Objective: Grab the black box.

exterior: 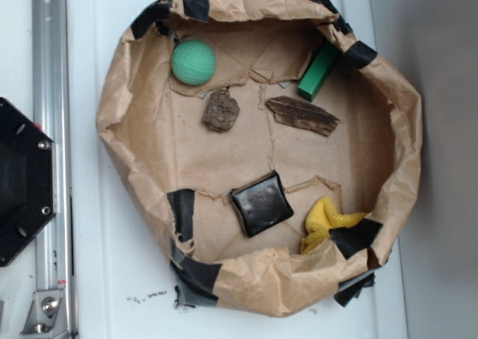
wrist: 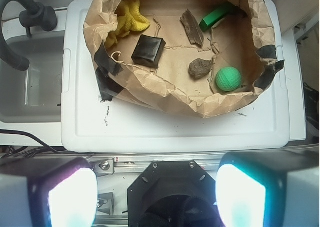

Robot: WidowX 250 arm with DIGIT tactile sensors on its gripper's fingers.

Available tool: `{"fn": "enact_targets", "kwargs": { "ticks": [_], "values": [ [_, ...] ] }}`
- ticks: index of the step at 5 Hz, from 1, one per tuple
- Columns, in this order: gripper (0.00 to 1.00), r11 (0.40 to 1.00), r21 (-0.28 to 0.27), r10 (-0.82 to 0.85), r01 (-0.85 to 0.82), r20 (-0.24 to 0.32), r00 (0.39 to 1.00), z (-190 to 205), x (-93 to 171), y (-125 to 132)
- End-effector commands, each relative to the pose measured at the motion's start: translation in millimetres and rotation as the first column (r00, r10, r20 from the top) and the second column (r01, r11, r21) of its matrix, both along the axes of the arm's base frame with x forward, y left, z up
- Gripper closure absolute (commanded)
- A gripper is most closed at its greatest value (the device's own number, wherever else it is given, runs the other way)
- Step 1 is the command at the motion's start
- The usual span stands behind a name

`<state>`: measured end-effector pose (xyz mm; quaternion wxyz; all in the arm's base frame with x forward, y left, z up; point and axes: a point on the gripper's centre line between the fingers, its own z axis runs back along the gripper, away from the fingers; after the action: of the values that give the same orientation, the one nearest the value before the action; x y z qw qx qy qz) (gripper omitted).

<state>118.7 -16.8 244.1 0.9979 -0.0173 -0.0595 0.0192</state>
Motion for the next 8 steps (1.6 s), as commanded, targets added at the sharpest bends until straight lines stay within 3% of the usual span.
{"fn": "enact_targets", "kwargs": {
  "ticks": [1, 2, 3, 4, 5, 7, 8],
  "values": [
    [0.00, 1.000, 0.000, 0.000, 0.000, 0.000, 1.000, 0, 0, 0],
    [0.00, 0.983, 0.026, 0.183, -0.183, 0.004, 0.983, -36, 50, -4],
    [0.00, 0.929, -0.004, 0.371, -0.371, 0.006, 0.929, -64, 100, -5],
    [0.00, 0.898, -0.061, 0.430, -0.435, -0.080, 0.899, -105, 142, -10],
    [0.00, 0.926, 0.014, 0.377, -0.377, -0.078, 0.923, -126, 149, -3],
    [0.00, 0.926, 0.014, 0.377, -0.377, -0.078, 0.923, -126, 149, -3],
    [0.00, 0.896, -0.075, 0.438, -0.437, 0.005, 0.899, -108, 116, 29]
  ]
}}
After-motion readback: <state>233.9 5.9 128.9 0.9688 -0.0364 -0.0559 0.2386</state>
